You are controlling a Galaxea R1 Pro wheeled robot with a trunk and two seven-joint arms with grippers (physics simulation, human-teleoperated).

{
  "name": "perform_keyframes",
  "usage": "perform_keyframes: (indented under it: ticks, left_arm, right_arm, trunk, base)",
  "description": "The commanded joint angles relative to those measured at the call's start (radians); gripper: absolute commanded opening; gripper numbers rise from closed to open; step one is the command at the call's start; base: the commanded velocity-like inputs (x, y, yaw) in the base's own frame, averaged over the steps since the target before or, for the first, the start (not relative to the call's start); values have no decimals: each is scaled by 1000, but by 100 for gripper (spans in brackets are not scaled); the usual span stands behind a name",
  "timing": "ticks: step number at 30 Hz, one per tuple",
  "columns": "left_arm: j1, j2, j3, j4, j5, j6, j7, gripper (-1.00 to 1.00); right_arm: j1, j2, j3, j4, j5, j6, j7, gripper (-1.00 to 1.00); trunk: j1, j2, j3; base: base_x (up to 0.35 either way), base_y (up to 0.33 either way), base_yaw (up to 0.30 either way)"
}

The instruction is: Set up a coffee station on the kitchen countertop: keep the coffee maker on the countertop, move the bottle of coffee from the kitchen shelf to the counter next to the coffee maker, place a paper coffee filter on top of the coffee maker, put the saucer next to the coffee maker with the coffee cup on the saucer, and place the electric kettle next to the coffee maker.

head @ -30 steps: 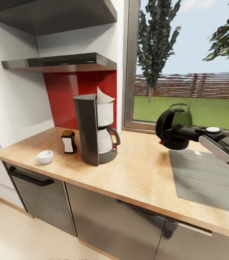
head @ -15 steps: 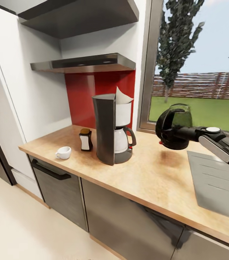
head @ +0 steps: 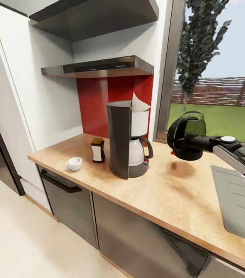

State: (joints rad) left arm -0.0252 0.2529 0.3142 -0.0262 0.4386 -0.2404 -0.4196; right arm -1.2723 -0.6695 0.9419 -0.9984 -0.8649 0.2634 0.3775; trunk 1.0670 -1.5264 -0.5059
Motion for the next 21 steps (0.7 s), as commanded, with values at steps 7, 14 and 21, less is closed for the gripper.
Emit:
perform_keyframes:
  ticks: [7,14,21]
  left_arm:
    - [-1,0,8,2,-3,-2,-5,100]
    - [-1,0,8,2,-3,-2,-5,100]
    - [-1,0,8,2,-4,-2,-5,100]
  right_arm:
    - [14,-1,2,3,-13,3,-2,-100]
    - [23,-1,2,3,-13,2,-3,-100]
    - [25,-1,3,3,-13,2,-3,-100]
  trunk:
    - [0,-1,-1]
    - [0,-1,-1]
    - [0,-1,-1]
  base:
    - [91,0,0]
    - [69,0,0]
    - [107,0,0]
